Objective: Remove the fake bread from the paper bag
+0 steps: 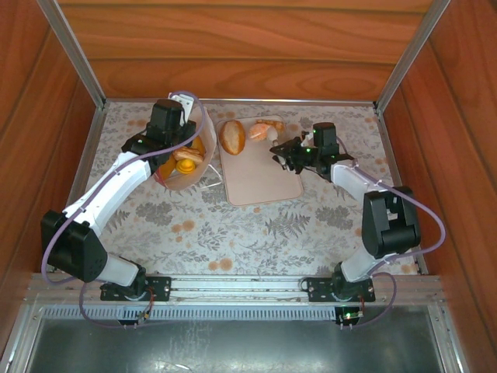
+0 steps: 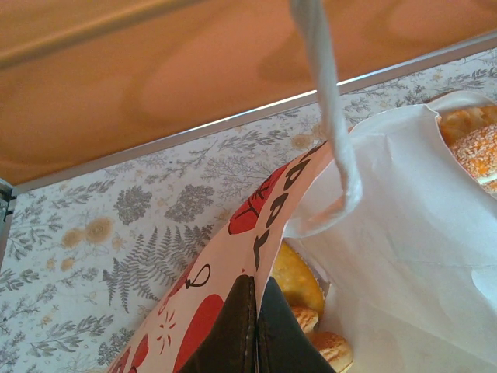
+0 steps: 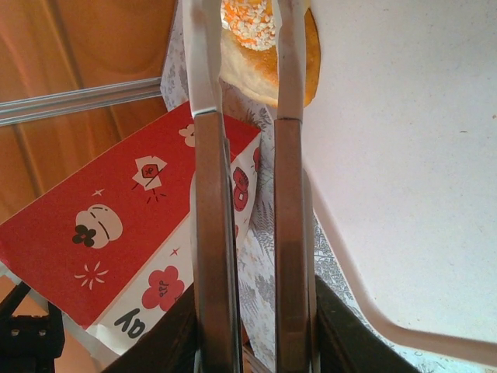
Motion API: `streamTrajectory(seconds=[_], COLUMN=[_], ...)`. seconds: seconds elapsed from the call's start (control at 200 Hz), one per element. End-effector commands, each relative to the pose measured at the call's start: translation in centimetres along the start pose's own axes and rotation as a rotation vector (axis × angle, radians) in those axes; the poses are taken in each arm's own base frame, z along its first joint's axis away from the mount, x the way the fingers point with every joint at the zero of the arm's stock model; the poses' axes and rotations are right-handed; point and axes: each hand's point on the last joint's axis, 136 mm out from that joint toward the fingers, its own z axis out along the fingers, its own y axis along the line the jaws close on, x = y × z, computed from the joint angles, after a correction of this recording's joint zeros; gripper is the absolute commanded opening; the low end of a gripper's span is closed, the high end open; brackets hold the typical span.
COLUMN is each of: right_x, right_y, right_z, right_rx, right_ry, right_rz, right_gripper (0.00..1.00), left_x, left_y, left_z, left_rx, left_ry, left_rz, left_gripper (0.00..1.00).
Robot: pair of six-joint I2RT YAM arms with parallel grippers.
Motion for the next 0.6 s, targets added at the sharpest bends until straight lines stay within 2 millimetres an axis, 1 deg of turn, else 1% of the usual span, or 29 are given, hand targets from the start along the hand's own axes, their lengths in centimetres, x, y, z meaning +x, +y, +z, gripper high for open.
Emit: streamTrajectory(seconds=[0.0, 0.04, 0.05, 0.07, 0.21, 0.285, 0.36, 0.475, 0.595], right_x=[0.1, 0.2, 0.0, 0.0, -0.1, -0.2, -0.3, -0.4, -0.7], right_y=[1.0, 1.0, 0.1, -0.3, -1.6, -2.6, -3.4, -4.0, -4.0], right_z=[0.4, 0.3, 0.9, 1.1, 1.6, 1.8, 1.9, 1.9, 1.6], right_rx=[-0.061, -0.064, -0.049, -0.042, -0.016, 0.004, 0.023, 0.037, 0.046], right_ry=[0.034, 0.035, 0.041, 0.045, 0.044, 0.037, 0.03, 0.015, 0.003], right_rz=[-0.019, -0.014, 0.002, 0.012, 0.047, 0.078, 0.103, 0.122, 0.116], right_gripper=[0.32, 0.32, 0.32, 0.33, 0.34, 0.37, 0.41, 0.48, 0.51], left_x=[-1.6, -1.7, -1.7, -1.7, -1.7, -1.6, -1.6, -1.4, -1.2], left_y=[-0.1, -0.1, -0.1, -0.1, -0.3, -0.3, -0.4, -0.5, -0.6], left_z=[-0.2, -0.3, -0.3, -0.3, -0.3, -0.3, -0.2, 0.0, 0.0], left_rx=[0.009, 0.01, 0.009, 0.009, 0.013, 0.015, 0.02, 0.021, 0.024], left_ry=[-0.042, -0.045, -0.045, -0.044, -0.044, -0.042, -0.04, -0.035, -0.03], left_rz=[-0.021, -0.02, -0.02, -0.021, -0.017, -0.017, -0.017, -0.016, -0.017], left_gripper=[0.0, 0.0, 0.0, 0.0, 0.0, 0.0, 0.0, 0.0, 0.0])
